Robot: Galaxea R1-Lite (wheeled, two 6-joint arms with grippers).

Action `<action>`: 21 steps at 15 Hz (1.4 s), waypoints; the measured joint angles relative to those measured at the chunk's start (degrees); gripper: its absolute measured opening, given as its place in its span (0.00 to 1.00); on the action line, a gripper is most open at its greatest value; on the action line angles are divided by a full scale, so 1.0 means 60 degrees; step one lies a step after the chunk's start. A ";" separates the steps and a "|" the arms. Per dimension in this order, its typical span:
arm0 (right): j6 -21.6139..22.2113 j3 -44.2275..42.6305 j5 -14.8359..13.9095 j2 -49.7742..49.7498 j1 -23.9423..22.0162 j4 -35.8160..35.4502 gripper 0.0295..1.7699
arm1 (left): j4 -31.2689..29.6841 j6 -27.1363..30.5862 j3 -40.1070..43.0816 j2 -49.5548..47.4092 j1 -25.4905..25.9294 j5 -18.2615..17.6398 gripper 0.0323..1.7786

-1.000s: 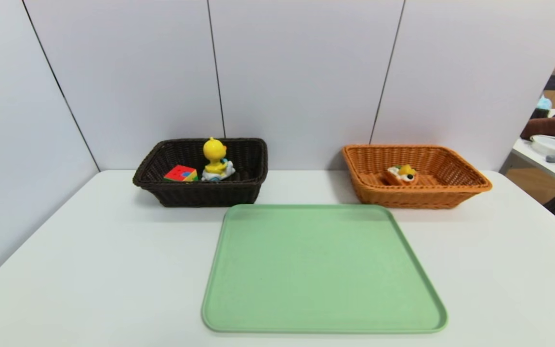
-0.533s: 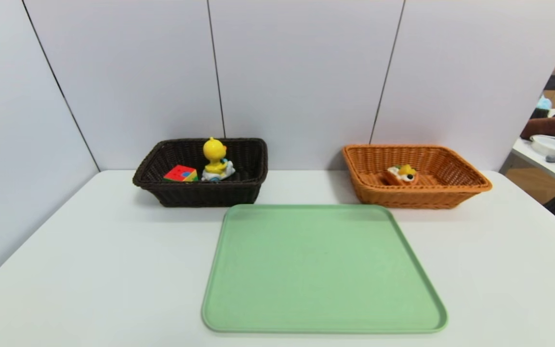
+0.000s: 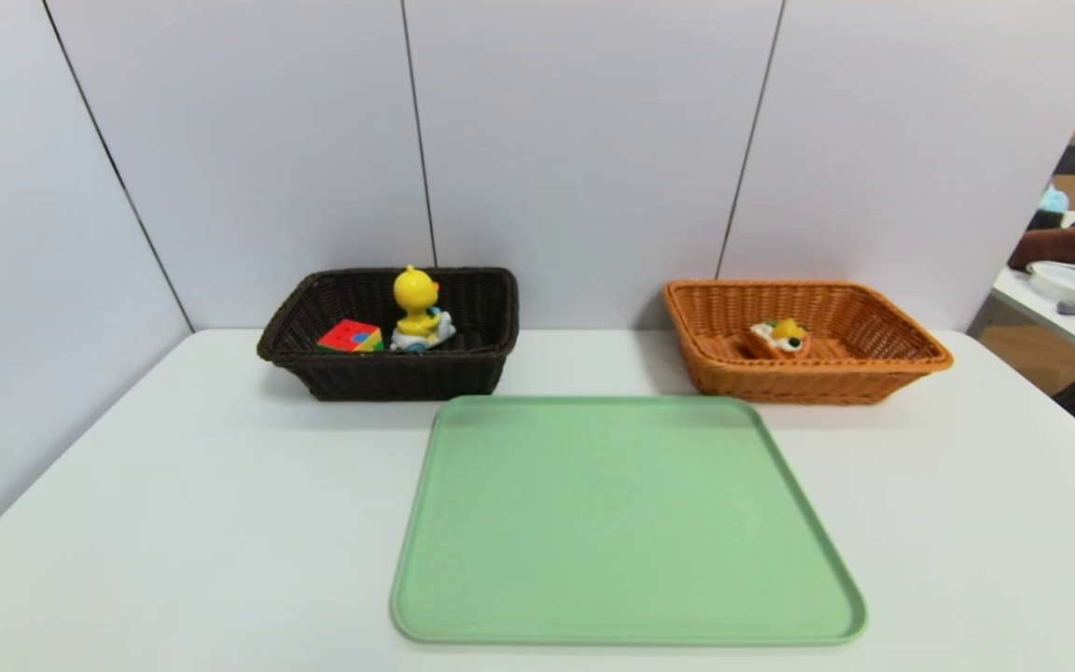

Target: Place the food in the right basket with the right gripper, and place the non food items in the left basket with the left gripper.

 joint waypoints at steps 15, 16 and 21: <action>-0.0114 0.0059 0.0425 0.0000 0.0000 0.0022 0.96 | 0.0000 0.0000 0.0000 0.0000 0.0000 0.0004 0.95; -0.0128 0.0063 0.0429 0.0000 0.0000 0.0022 0.96 | 0.0000 0.0000 0.0000 0.0000 0.0000 0.0008 0.95; -0.0165 0.0067 0.0421 0.0000 0.0000 0.0030 0.96 | 0.0000 0.0000 0.0000 0.0000 0.0000 0.0004 0.95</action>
